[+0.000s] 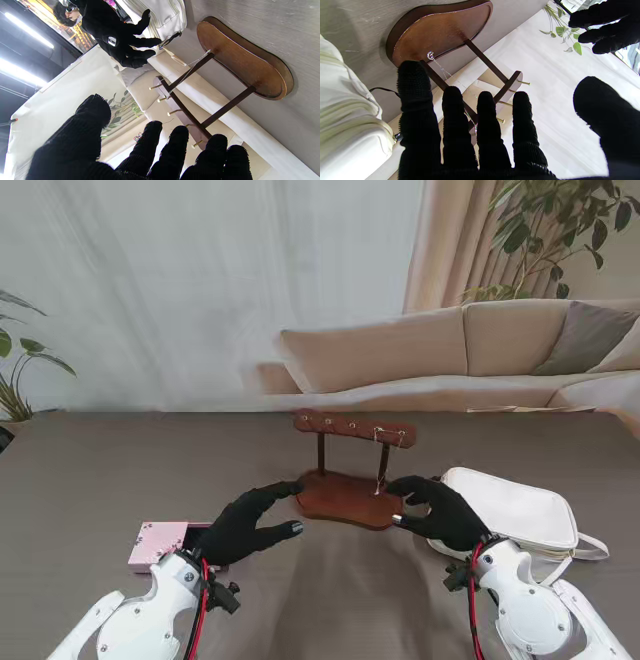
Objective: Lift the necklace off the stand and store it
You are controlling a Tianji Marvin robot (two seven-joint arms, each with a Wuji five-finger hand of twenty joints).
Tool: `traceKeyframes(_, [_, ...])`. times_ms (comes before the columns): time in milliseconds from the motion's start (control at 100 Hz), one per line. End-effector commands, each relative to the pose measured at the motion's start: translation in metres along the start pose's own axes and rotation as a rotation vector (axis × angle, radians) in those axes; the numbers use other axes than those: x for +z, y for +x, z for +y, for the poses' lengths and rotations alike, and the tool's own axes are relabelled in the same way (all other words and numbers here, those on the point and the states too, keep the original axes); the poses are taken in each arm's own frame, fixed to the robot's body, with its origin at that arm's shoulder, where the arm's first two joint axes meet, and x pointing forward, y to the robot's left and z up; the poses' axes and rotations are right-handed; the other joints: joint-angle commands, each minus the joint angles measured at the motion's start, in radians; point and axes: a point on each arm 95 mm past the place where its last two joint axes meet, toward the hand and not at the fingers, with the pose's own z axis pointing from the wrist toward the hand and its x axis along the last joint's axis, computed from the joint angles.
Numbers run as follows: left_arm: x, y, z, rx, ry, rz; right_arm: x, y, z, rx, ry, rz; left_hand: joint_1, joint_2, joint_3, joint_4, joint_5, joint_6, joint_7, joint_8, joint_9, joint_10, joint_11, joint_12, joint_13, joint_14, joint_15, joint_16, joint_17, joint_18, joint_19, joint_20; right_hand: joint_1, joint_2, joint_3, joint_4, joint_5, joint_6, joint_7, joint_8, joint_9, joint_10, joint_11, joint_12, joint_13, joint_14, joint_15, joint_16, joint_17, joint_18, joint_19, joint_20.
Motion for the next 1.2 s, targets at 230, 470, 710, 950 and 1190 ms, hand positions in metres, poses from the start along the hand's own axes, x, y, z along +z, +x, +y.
traceKeyframes(230, [-0.002,0.0,0.003,-0.001,-0.016,-0.004,-0.002,-0.001,-0.005,0.003,0.02,0.0,-0.007,-0.016,-0.009,0.024,-0.007,-0.019,-0.009,-0.007,-0.01,-0.024,-0.005,-0.009,-0.024,-0.005,-0.008,-0.009,-0.024,-0.051,-0.026,-0.007,-0.017,0.016,-0.028,0.011,-0.028,0.001,-0.002,-0.012,-0.025,-0.003,-0.011,-0.013,-0.014,-0.016,0.002,0.003,-0.558,0.007,-0.016,-0.003])
traceKeyframes(470, [-0.001,0.0,0.002,0.005,-0.028,-0.004,0.002,0.002,-0.005,-0.017,-0.026,-0.017,-0.007,-0.016,-0.009,0.024,-0.011,-0.02,-0.011,-0.008,-0.011,-0.023,-0.005,-0.009,-0.025,-0.005,-0.008,-0.01,-0.025,-0.053,-0.026,-0.007,-0.014,-0.007,-0.017,0.009,0.017,0.01,0.017,-0.009,0.027,0.003,0.004,-0.009,0.036,-0.014,0.028,0.012,-0.522,0.015,0.012,0.007])
traceKeyframes(710, [-0.003,0.001,0.0,0.015,-0.014,-0.007,0.008,-0.001,-0.012,-0.05,-0.111,-0.05,-0.006,-0.018,-0.009,0.024,-0.003,-0.021,-0.008,-0.007,-0.003,-0.024,-0.003,-0.008,-0.022,-0.005,-0.006,-0.007,-0.023,-0.05,-0.025,-0.007,-0.018,-0.056,0.017,-0.006,0.112,0.013,0.043,-0.018,0.119,0.012,0.009,-0.01,0.091,0.027,0.055,0.02,-0.49,0.029,0.066,0.006])
traceKeyframes(950, [-0.004,0.001,-0.001,0.031,-0.013,0.0,0.018,0.0,-0.023,-0.07,-0.145,-0.122,-0.007,-0.016,-0.01,0.024,-0.003,-0.02,-0.008,-0.007,0.005,-0.023,0.0,-0.006,-0.021,-0.011,0.001,0.002,-0.022,-0.05,-0.025,-0.007,-0.017,-0.056,0.032,-0.012,0.012,0.04,0.025,-0.043,0.161,0.013,0.027,0.005,0.162,0.042,0.123,0.053,-0.438,0.035,0.194,0.026])
traceKeyframes(1190, [-0.005,0.001,-0.001,0.02,-0.019,0.002,0.032,0.003,-0.032,-0.093,-0.152,-0.211,-0.004,-0.013,-0.011,0.025,0.006,-0.016,-0.004,-0.005,0.024,-0.014,0.006,0.0,-0.011,-0.007,0.007,0.014,-0.019,-0.049,-0.023,-0.006,-0.027,-0.026,0.016,-0.008,-0.088,0.066,0.054,-0.083,0.19,0.005,0.045,0.008,0.217,0.051,0.175,0.072,-0.38,0.043,0.301,0.053])
